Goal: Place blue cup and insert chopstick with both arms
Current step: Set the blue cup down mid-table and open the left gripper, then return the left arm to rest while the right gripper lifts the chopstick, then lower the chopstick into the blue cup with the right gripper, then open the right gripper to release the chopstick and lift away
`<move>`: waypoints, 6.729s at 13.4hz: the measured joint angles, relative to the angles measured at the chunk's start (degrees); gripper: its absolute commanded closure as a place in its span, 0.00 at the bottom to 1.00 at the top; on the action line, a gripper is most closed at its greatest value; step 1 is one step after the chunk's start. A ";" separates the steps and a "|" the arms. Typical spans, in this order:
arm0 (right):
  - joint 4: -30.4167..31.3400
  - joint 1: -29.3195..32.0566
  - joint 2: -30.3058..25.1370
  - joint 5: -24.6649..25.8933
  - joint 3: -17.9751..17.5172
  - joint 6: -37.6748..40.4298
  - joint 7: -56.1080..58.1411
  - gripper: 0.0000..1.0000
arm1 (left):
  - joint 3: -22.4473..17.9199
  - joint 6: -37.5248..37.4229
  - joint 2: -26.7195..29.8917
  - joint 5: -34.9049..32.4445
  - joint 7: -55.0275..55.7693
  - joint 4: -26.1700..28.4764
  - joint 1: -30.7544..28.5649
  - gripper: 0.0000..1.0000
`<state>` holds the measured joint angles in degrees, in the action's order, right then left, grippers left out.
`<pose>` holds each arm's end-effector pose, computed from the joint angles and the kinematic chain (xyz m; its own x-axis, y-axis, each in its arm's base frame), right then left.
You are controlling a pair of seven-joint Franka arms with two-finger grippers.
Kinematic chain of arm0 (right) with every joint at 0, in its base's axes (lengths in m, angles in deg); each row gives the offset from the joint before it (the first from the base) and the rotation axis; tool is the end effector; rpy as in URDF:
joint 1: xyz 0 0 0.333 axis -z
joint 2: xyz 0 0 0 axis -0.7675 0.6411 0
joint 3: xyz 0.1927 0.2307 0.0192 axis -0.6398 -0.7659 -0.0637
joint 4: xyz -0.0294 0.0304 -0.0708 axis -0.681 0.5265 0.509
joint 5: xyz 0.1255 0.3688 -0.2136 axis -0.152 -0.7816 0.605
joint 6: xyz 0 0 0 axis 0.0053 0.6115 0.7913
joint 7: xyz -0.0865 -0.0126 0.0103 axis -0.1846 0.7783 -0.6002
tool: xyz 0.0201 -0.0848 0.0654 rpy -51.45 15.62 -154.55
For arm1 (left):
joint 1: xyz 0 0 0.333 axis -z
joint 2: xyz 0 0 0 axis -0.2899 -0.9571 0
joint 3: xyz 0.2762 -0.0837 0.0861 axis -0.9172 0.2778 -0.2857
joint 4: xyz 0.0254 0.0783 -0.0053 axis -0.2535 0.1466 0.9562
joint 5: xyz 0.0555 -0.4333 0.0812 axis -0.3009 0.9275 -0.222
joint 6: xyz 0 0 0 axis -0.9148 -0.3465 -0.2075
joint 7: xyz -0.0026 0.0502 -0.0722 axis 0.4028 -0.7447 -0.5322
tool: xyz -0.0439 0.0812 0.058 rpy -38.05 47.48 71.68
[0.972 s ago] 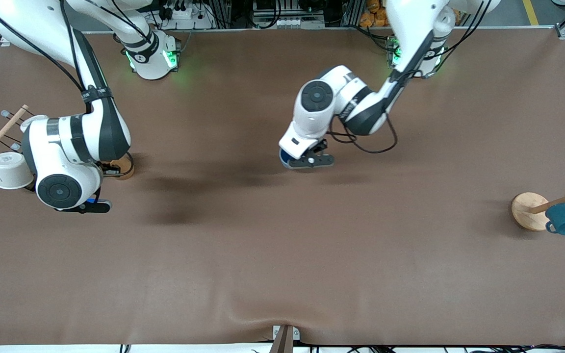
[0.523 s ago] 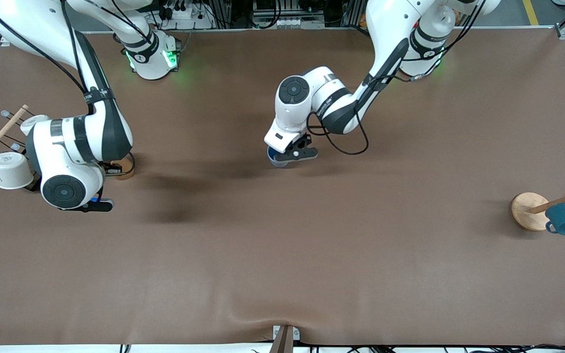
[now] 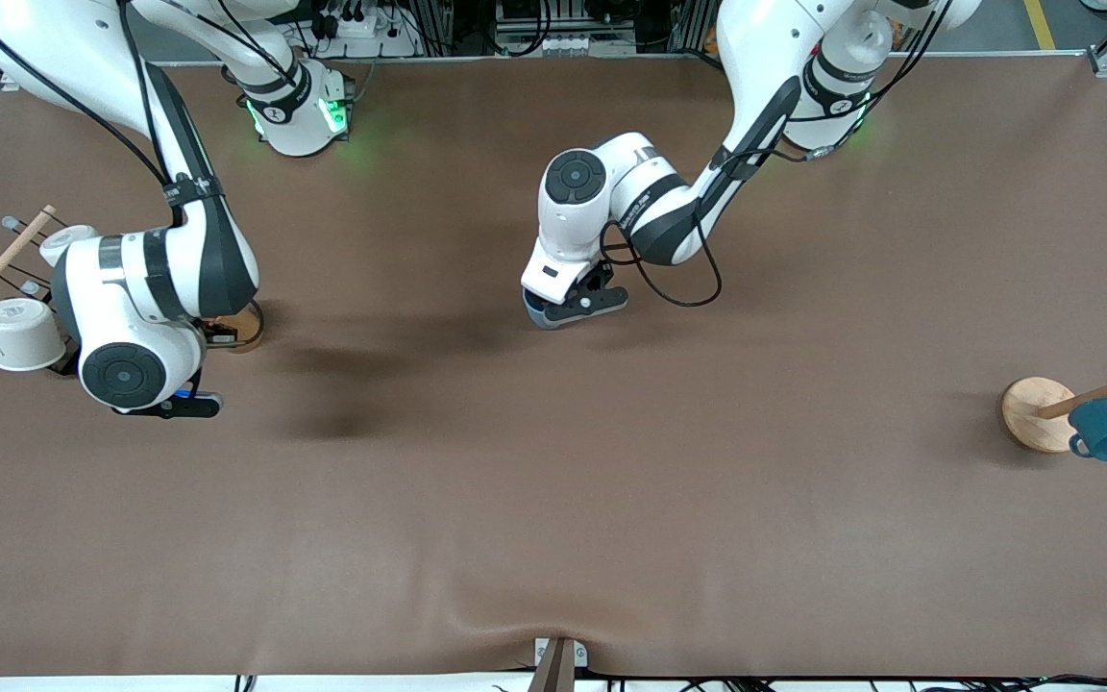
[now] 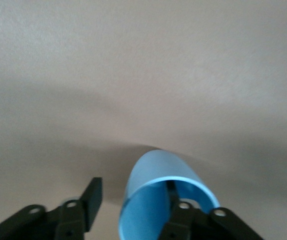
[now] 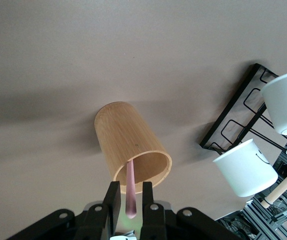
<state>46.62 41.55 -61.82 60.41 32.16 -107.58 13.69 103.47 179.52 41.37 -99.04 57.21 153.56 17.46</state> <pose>0.6378 0.0482 0.2910 0.8838 -0.1418 -0.4459 0.0434 -0.9241 0.3797 0.4480 -0.5396 0.2206 0.9570 0.2899 -0.0088 0.2899 -0.9553 0.0572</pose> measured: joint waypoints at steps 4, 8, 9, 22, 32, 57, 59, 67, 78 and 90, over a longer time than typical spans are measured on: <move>0.01 0.00 -0.01 0.00 -0.01 0.13 0.00 0.76 | -0.32 -3.70 7.13 0.00 1.07 -1.46 -2.51 0.00; 0.04 0.00 -0.01 -0.06 -0.04 0.69 0.00 0.75 | -0.47 -8.14 14.53 -0.01 -4.24 -2.16 -9.77 0.00; 0.11 0.00 -0.02 -0.18 -0.04 0.99 0.00 0.75 | -0.51 -10.00 15.04 0.14 -6.69 -3.30 -11.74 0.00; 0.53 0.07 -0.22 -0.59 -0.02 1.21 0.00 0.94 | -0.81 -32.66 20.83 5.12 -49.49 -12.33 -37.66 0.00; -0.04 0.21 -1.70 -2.91 0.11 2.51 0.10 0.98 | -18.40 -44.25 27.93 6.56 -71.39 -12.37 -32.39 0.00; -22.91 -2.46 -2.59 -37.26 -0.96 16.95 -17.58 1.00 | -19.11 -45.48 35.11 8.41 -70.09 -8.21 -28.67 0.00; -22.90 -3.46 -2.57 -42.25 -0.99 16.29 -24.25 1.00 | -19.10 -45.48 34.98 8.41 -70.09 -8.12 -28.64 0.00; -22.07 -14.69 -1.57 -47.16 -1.34 3.83 -50.86 1.00 | -19.25 -45.70 35.03 8.41 -70.09 -8.04 -28.72 0.00; -15.63 -26.19 -1.19 -41.57 -1.34 -6.75 -61.16 1.00 | -19.21 -45.70 35.04 8.41 -70.09 -8.07 -28.65 0.00; -11.56 -29.26 -0.49 -38.48 -1.32 -13.13 -66.17 0.00 | -19.09 -45.70 35.04 8.41 -70.09 -8.08 -28.46 0.00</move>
<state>35.06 12.29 -62.31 21.92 30.85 -120.70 -52.48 84.37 133.82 76.41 -90.63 -12.88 145.48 -11.00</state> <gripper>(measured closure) 0.850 0.000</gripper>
